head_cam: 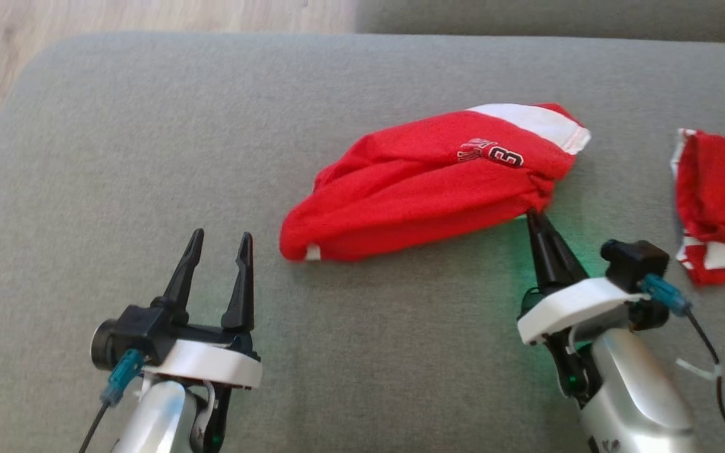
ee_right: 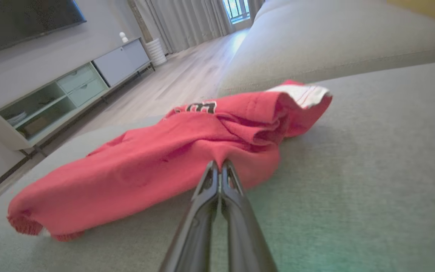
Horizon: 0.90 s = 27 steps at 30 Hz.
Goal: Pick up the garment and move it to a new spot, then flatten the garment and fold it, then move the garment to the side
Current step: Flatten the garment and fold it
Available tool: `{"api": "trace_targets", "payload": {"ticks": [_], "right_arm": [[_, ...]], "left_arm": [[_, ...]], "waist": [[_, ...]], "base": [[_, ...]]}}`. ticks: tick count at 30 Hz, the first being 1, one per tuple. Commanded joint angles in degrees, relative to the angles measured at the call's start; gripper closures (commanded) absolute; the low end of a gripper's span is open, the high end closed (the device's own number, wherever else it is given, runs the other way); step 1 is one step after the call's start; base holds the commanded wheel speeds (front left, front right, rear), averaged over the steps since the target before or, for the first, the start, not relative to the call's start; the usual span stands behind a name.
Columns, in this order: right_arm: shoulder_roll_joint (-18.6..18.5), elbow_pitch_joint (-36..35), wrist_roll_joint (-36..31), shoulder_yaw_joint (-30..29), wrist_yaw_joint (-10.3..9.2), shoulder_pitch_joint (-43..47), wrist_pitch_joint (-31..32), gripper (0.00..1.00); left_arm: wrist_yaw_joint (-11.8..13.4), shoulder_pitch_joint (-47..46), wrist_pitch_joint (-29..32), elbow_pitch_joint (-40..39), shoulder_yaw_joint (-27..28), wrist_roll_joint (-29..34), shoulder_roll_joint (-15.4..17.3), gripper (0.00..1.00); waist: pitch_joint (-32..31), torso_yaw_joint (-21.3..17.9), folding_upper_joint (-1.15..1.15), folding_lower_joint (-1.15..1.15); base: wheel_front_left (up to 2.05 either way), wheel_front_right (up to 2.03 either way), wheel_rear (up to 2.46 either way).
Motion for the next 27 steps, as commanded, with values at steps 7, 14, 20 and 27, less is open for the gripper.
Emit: {"api": "trace_targets", "payload": {"ticks": [7, 14, 20, 27], "right_arm": [[0.1, -9.3, -4.2, -3.0, 0.39, 4.9, -0.2, 1.0], [0.1, -19.3, -8.1, -7.1, 0.39, 9.4, 4.7, 1.0], [0.1, -25.4, -11.9, -8.0, 0.39, 7.8, 10.8, 1.0], [0.1, -19.9, -16.2, -9.9, 0.39, 1.0, 22.3, 1.0]], "left_arm": [[-0.7, 0.4, -0.5, -1.6, 3.0, 1.3, -0.1, 0.0], [-1.1, 0.8, -0.5, -1.7, 3.2, 2.0, -0.6, 0.0], [-1.8, 0.2, -0.5, -1.2, 2.4, 2.4, -1.2, 0.0], [-2.6, -0.6, -0.5, 0.9, 0.3, 2.6, -1.4, 0.0]], "waist": [[-2.7, -3.2, 0.0, 0.0], [-3.1, -3.7, 0.0, 0.0], [-1.6, -1.6, 0.0, 0.0], [-0.6, 1.6, 0.0, 0.0]], "base": [[0.0, 0.0, 0.0], [0.0, 0.0, 0.0], [0.0, 0.0, 0.0], [0.0, 0.0, 0.0]]}}
